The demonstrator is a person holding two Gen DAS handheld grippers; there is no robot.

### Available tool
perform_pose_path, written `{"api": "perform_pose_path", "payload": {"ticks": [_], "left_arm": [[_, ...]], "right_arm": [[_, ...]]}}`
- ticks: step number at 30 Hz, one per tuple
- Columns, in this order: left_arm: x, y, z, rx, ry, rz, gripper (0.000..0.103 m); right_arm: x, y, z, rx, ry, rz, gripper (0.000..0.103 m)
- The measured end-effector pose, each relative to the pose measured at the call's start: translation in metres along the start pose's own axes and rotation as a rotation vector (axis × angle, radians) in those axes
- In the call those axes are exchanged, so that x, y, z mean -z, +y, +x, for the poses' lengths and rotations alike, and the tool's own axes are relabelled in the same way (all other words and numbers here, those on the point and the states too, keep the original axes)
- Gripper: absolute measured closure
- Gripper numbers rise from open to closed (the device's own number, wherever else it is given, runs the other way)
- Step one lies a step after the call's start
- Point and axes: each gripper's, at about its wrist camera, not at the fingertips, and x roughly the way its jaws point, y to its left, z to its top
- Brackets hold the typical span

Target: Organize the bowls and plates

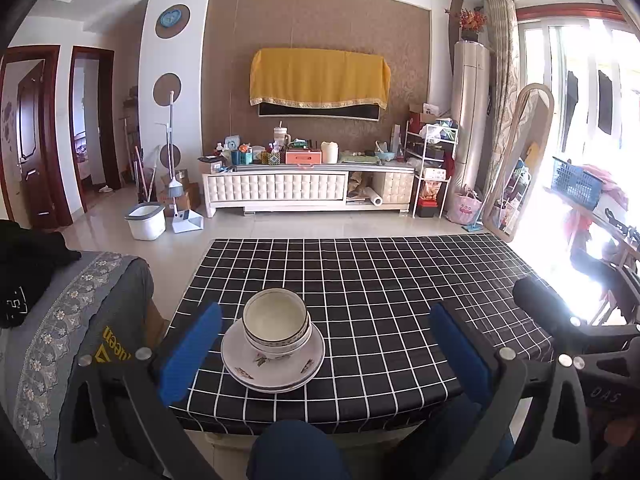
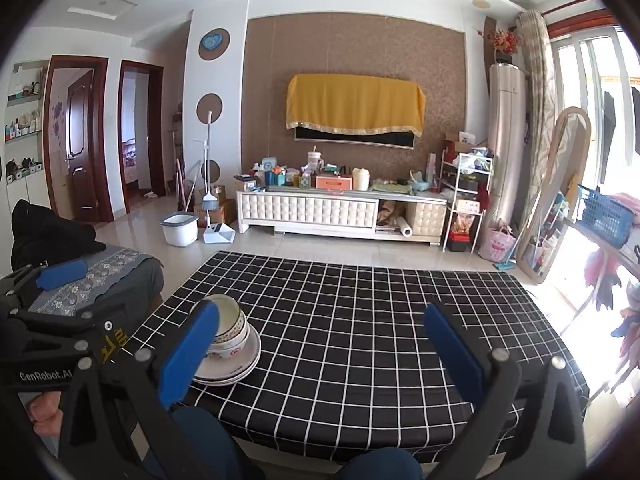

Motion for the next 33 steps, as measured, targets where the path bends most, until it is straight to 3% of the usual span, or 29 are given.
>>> {"api": "perform_pose_path", "payload": {"ticks": [33], "left_arm": [[0.0023, -0.0021, -0.0076, 0.016, -0.005, 0.001, 0.0]], "right_arm": [[0.0018, -0.0064, -0.0046, 0.014, 0.017, 0.002, 0.0]]}}
